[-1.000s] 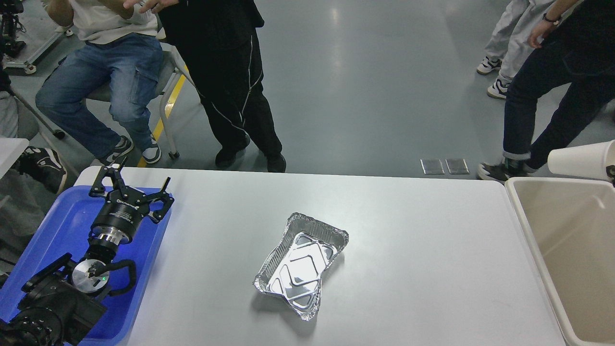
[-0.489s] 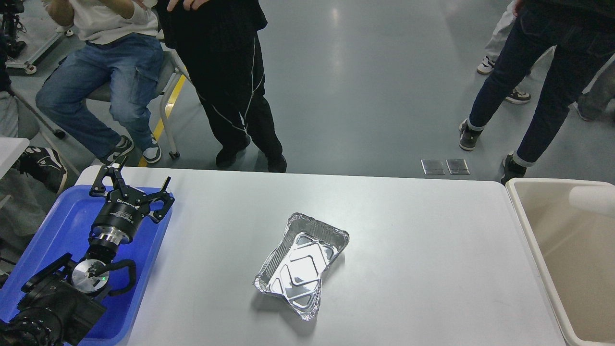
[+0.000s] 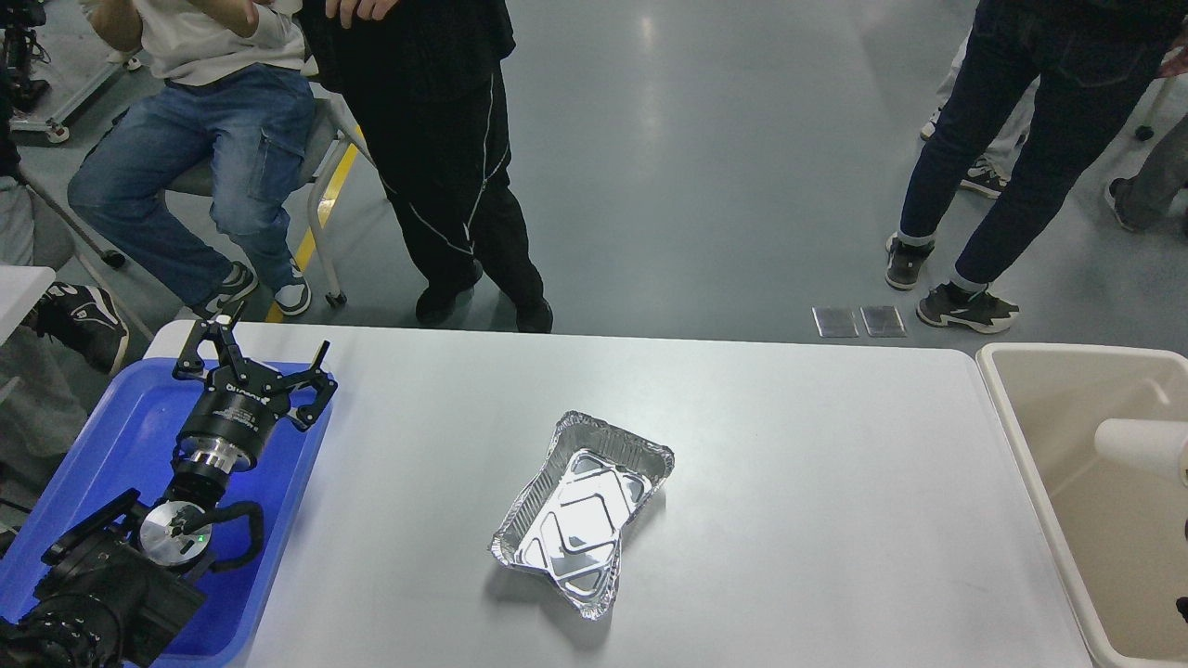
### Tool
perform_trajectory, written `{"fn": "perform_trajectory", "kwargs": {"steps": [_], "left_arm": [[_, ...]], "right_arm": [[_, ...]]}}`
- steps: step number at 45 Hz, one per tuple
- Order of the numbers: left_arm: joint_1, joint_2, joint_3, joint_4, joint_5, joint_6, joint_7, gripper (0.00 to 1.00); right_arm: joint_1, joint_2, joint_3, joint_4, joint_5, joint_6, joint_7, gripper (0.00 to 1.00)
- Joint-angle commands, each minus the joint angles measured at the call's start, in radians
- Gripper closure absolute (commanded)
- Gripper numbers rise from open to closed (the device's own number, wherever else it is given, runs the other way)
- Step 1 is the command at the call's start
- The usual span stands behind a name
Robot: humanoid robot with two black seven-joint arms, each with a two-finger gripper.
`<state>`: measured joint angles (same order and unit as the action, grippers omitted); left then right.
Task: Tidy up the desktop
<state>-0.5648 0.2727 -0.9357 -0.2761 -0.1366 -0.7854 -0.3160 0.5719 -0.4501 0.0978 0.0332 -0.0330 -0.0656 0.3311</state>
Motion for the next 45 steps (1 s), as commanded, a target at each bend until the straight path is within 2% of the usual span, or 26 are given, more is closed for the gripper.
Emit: {"fn": "perform_trajectory", "kwargs": {"steps": [1,41,42,45], "left_arm": [[-0.001,0.0,0.0,0.0,0.0,0.0,0.0,0.0],[-0.001,0.0,0.0,0.0,0.0,0.0,0.0,0.0],[-0.001,0.0,0.0,0.0,-0.001,0.0,0.0,0.0],[-0.001,0.0,0.0,0.0,-0.001,0.0,0.0,0.0]], "right_arm": [[-0.038,0.045,0.048,-0.042,0.004,-0.036,-0.009,1.0],[-0.049,0.059,0.056,-0.041,0.004,-0.037,-0.011,1.0],[-0.049,0.059,0.057,-0.041,0.004,-0.037,-0.011,0.98],[-0.05,0.059,0.063,-0.041,0.004,-0.037,-0.011,0.85]]}}
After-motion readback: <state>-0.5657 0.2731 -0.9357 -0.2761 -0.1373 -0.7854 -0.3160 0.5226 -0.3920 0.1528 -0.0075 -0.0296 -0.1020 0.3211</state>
